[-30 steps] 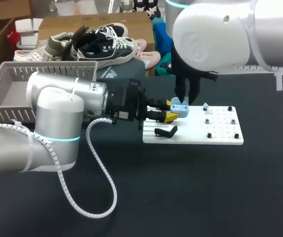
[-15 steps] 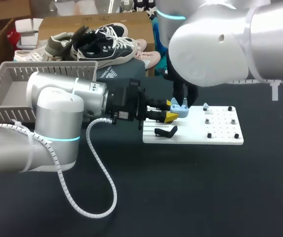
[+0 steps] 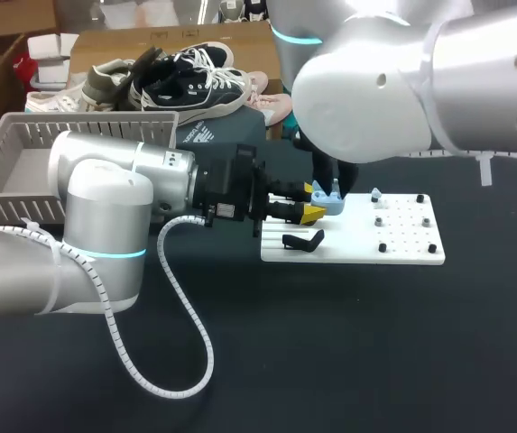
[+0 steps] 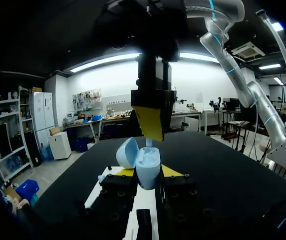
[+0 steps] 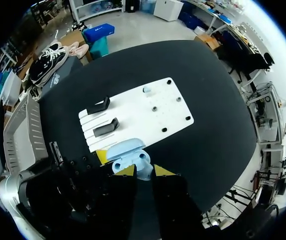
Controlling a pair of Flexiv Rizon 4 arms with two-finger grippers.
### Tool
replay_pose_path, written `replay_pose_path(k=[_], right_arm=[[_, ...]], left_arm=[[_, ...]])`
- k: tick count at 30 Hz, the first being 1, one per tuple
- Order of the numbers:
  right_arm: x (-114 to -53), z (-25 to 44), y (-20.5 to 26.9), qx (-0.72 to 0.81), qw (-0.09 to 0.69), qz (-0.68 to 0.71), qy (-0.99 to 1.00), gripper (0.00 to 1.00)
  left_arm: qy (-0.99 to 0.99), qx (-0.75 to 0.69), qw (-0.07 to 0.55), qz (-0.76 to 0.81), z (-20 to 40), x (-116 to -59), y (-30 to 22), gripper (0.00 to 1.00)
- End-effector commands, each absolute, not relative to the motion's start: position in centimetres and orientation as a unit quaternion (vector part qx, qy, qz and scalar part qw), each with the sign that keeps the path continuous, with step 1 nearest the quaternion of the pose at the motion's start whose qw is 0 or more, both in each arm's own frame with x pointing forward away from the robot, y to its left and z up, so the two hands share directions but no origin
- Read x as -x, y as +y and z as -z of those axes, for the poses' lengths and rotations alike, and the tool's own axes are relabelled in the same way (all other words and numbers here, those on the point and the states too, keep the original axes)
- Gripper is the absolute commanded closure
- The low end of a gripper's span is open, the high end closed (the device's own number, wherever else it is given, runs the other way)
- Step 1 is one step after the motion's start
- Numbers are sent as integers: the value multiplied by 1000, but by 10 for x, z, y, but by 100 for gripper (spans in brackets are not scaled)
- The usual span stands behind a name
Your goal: Pick up each earbud case from the left stands, insert the matching earbuds, close the lid, and place the case in the box.
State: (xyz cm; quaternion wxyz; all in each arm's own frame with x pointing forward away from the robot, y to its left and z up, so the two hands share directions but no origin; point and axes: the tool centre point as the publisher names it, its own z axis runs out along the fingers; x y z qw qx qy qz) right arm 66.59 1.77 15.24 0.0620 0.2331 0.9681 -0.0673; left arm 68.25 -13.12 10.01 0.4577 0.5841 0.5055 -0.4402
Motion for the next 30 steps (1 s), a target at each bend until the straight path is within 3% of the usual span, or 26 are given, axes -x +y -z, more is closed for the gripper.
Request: replay_pose_path(k=[1,30], right_arm=[[-669,-151,18,-235,58,69,968,100],[-672,-142,17,-230,45,79,969,100]], left_arm=[[506,-583,460,439,-100,-681,-132,100],[506,-583,460,439,-100,-681,-132,100]])
